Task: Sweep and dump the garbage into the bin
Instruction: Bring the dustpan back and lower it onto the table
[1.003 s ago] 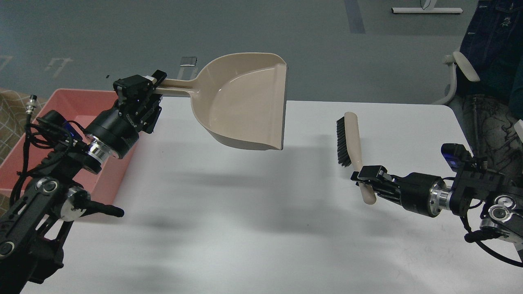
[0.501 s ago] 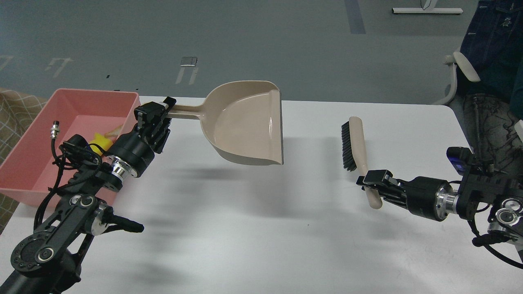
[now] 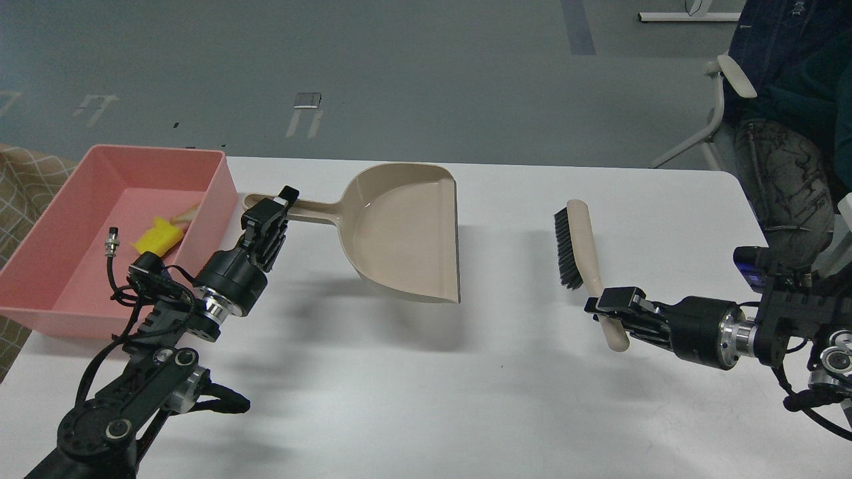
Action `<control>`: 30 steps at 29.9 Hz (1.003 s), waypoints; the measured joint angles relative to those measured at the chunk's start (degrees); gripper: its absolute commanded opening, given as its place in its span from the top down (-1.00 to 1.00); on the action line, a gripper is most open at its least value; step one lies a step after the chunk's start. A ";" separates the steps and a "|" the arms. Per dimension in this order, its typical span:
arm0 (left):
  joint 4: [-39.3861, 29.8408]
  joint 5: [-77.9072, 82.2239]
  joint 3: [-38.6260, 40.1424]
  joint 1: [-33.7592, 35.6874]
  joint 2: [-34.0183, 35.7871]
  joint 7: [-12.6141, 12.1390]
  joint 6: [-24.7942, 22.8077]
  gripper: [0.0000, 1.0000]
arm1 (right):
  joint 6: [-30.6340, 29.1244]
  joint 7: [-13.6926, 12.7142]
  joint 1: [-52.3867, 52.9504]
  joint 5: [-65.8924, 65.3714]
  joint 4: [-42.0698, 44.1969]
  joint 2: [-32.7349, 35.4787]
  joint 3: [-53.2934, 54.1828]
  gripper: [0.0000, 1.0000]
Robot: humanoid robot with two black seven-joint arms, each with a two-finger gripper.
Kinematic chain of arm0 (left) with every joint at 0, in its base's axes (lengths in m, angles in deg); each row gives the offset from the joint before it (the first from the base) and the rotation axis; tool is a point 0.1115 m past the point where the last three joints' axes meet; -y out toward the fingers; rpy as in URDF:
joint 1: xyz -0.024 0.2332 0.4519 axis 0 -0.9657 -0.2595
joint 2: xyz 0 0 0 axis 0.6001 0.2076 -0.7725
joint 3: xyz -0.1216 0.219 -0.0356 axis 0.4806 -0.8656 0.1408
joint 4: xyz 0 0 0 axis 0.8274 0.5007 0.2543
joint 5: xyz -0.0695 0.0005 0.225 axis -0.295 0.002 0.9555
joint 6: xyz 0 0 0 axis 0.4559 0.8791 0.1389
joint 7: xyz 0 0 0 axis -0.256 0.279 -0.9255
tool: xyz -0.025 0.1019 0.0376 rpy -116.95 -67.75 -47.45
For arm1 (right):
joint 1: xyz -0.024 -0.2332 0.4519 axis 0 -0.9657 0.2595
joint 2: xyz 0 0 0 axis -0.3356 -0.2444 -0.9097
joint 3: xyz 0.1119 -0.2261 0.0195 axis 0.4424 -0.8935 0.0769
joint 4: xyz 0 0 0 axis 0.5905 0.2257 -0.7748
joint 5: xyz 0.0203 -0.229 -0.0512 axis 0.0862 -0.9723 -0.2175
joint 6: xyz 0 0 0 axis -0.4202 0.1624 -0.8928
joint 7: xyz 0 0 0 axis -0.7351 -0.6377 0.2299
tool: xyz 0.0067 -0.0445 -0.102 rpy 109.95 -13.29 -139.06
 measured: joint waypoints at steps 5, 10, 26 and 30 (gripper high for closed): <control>2.77 0.01 -1.18 0.42 -0.73 1.41 0.71 1.00 | -0.61 0.04 -0.15 0.00 -0.04 0.71 -0.04 0.92; 6.07 0.89 -1.31 1.33 -2.12 2.85 0.74 1.00 | -0.84 0.04 -0.62 -1.30 0.23 0.42 -0.09 0.92; 6.63 1.58 -3.46 1.01 -2.91 3.26 0.41 1.00 | -0.56 -0.05 -0.66 -2.67 0.33 -0.08 0.39 0.89; 6.62 1.46 -3.67 0.95 -3.62 3.19 0.43 1.00 | -0.47 -0.05 -0.67 -2.69 0.39 -0.18 0.36 0.87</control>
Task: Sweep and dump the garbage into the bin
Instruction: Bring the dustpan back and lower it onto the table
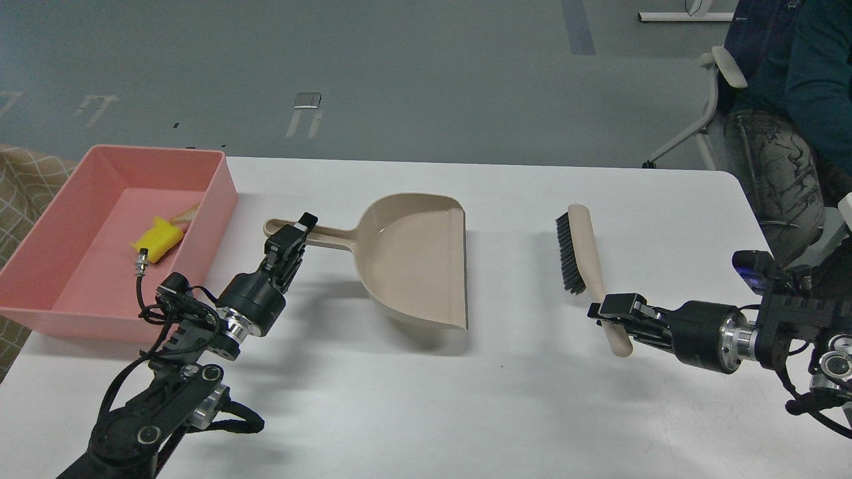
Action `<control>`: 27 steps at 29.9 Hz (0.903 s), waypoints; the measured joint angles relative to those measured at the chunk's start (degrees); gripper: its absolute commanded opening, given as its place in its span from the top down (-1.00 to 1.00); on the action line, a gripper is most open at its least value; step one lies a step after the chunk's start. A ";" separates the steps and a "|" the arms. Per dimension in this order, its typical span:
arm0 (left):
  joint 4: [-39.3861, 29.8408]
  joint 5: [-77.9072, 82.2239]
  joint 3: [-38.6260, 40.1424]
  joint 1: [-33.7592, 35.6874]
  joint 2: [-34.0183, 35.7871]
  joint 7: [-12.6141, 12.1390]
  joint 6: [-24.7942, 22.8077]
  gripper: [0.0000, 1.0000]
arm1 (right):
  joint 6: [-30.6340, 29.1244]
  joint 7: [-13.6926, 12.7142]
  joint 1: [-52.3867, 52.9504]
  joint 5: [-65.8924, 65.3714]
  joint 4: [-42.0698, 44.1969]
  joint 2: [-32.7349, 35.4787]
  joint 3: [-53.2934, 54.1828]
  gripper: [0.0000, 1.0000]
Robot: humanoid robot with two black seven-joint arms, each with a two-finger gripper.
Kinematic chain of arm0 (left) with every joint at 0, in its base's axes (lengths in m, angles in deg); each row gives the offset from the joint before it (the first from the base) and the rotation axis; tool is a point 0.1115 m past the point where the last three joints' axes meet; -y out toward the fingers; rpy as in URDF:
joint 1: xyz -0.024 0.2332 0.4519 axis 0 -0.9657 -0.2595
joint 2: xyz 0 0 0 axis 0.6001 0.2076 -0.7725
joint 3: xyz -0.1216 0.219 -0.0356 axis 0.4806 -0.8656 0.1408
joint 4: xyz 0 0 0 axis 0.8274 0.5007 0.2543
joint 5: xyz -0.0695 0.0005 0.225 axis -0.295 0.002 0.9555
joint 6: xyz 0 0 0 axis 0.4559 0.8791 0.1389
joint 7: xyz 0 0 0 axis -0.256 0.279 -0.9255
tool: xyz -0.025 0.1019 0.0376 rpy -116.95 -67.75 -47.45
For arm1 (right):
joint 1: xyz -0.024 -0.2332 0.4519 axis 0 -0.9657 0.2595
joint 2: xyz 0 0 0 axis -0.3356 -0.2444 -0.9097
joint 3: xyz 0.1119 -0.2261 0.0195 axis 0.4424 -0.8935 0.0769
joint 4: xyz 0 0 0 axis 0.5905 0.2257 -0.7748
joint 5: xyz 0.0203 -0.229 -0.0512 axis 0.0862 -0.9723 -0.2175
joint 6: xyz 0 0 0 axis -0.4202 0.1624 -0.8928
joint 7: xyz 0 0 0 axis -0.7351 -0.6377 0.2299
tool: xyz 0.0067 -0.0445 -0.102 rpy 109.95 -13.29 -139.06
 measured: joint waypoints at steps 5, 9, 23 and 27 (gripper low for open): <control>0.18 -0.02 -0.08 -0.03 -0.58 -0.17 0.08 0.69 | -0.06 0.00 -0.12 -0.03 0.05 -0.07 -0.17 0.85; 0.24 -0.02 -0.11 -0.09 -0.61 -0.30 0.20 0.44 | -0.10 0.00 -0.25 -0.03 0.03 0.04 -0.23 0.81; 0.37 -0.06 -0.19 -0.38 0.10 -0.46 0.32 -0.79 | -0.10 0.00 -1.25 0.05 0.04 -0.09 -0.42 0.62; 0.37 0.00 -0.19 -0.73 0.25 -0.46 0.21 -0.95 | -0.10 0.00 -1.76 0.05 0.03 -0.08 -0.42 0.42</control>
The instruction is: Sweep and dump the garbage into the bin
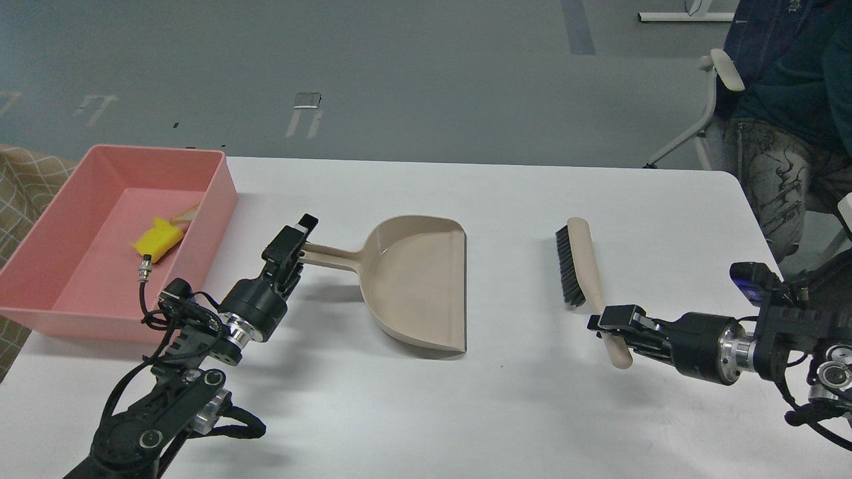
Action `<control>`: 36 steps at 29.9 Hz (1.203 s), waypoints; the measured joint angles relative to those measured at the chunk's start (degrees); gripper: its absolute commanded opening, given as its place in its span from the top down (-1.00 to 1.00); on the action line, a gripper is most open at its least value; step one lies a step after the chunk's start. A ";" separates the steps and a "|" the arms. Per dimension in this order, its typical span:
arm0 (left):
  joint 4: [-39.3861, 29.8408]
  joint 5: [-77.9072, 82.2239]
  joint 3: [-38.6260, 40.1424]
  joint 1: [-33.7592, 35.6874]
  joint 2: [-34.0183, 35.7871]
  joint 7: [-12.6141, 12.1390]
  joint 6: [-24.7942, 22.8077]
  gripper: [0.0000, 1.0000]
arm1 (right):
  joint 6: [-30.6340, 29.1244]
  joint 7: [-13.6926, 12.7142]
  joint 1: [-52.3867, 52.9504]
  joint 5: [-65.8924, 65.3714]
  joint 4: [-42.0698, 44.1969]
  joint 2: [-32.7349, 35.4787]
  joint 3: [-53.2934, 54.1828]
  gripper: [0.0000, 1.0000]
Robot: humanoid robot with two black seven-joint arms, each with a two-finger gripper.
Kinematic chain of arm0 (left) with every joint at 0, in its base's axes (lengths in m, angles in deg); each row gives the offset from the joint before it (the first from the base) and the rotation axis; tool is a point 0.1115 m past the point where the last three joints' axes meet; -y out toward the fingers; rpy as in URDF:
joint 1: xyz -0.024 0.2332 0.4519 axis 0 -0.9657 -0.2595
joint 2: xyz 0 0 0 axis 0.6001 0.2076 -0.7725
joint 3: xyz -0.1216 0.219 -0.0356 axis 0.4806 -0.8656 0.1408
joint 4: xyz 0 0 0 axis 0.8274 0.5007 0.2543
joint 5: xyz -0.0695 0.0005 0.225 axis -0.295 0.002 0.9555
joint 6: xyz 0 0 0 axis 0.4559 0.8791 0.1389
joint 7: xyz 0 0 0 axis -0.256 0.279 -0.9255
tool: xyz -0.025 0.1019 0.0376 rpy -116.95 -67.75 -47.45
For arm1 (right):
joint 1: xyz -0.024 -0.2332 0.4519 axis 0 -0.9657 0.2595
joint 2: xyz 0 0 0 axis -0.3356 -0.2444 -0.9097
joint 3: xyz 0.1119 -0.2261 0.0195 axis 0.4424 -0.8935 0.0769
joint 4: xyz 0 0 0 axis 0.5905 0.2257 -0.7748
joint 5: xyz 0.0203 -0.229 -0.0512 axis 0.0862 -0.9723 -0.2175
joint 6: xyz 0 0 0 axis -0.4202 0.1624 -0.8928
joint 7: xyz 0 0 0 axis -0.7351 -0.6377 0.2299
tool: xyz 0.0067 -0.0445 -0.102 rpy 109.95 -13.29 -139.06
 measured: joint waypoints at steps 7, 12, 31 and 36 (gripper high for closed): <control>-0.11 0.12 0.00 -1.08 0.61 0.34 -0.73 -0.95 | 0.08 -0.30 -0.17 0.00 0.05 0.00 0.03 0.12; -0.43 0.12 -0.94 -1.73 1.15 0.49 -1.21 -0.95 | 0.17 -0.53 -0.18 0.07 0.07 0.00 0.14 -0.34; -10.29 -0.22 -3.49 -10.87 11.21 1.81 -3.67 -0.95 | -1.02 -2.78 -0.17 0.53 -0.84 5.00 2.55 -0.95; -17.27 -0.85 -1.35 -13.86 16.64 1.81 -6.28 -0.95 | -4.68 -2.10 -0.18 0.53 -1.42 8.86 6.61 -0.95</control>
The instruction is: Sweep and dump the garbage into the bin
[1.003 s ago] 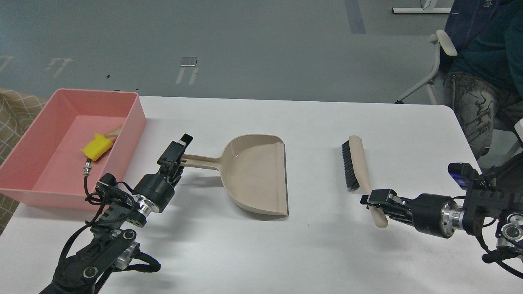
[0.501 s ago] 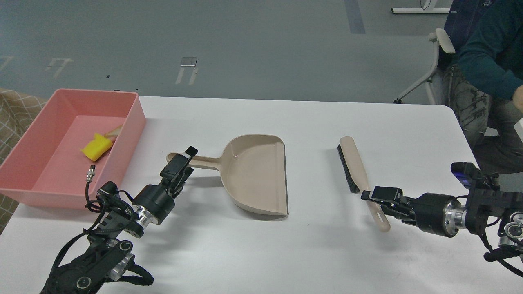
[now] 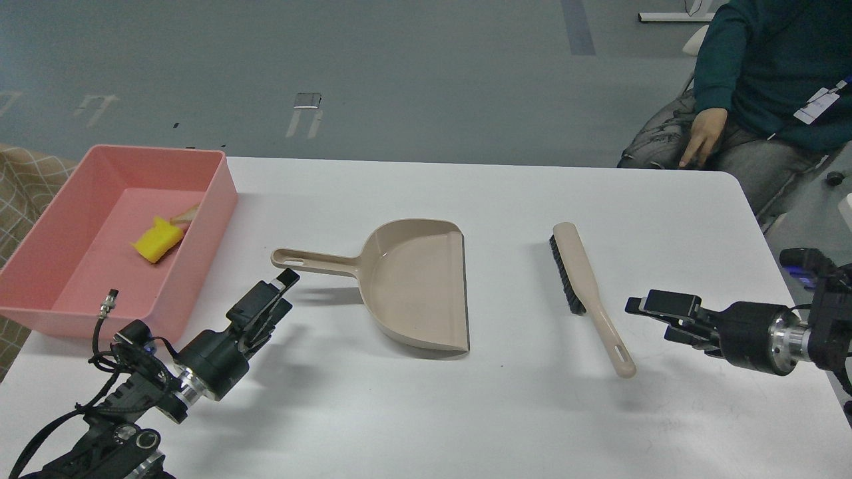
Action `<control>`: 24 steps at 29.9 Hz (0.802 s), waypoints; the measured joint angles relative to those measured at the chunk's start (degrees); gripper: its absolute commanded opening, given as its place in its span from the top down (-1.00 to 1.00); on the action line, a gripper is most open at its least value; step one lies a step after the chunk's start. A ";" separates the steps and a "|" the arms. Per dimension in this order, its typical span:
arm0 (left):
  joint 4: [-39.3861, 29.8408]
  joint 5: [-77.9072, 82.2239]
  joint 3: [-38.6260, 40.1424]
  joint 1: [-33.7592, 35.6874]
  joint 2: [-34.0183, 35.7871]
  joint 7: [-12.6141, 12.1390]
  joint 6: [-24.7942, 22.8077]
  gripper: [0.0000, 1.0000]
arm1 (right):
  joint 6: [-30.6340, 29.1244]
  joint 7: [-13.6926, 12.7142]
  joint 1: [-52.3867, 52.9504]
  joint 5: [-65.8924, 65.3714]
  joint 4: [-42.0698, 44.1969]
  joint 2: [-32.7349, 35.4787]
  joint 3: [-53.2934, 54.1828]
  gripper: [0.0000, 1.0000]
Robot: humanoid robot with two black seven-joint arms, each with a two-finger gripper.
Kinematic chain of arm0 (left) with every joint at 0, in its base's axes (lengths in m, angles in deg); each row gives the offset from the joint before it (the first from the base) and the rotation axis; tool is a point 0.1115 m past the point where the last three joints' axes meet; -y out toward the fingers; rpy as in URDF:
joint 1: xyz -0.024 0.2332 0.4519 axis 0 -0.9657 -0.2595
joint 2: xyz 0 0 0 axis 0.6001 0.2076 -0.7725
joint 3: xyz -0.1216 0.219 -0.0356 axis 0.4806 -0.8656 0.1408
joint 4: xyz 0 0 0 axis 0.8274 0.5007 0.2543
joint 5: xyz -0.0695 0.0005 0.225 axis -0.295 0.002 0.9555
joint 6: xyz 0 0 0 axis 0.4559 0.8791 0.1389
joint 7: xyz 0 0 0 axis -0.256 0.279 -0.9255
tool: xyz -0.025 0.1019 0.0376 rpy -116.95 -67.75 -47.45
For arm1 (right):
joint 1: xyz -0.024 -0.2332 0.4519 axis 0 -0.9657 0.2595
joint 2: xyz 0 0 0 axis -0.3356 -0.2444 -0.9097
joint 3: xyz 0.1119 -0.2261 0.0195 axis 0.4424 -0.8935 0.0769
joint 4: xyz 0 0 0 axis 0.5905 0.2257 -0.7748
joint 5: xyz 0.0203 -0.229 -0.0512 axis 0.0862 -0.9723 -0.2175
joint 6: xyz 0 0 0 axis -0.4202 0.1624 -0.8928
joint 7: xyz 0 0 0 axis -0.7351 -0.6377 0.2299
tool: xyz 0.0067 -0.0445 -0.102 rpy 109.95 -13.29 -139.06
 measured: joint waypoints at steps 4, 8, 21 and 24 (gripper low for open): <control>-5.96 -1.08 5.20 -4.23 4.11 0.00 -5.84 -0.95 | -0.44 0.59 0.00 0.00 -0.08 1.84 6.20 -0.95; -10.31 -8.04 14.03 -6.99 5.69 0.00 -13.89 -0.95 | -0.48 1.91 0.01 0.19 0.70 2.08 14.84 -0.95; -9.56 -39.03 34.23 4.34 5.61 -13.35 -21.89 -0.95 | -0.45 3.22 4.78 21.54 15.97 -0.40 28.32 -0.95; -7.78 -40.50 34.25 10.17 5.61 -14.79 -19.81 -0.95 | -0.45 3.24 7.08 22.60 19.50 -2.63 28.44 -0.95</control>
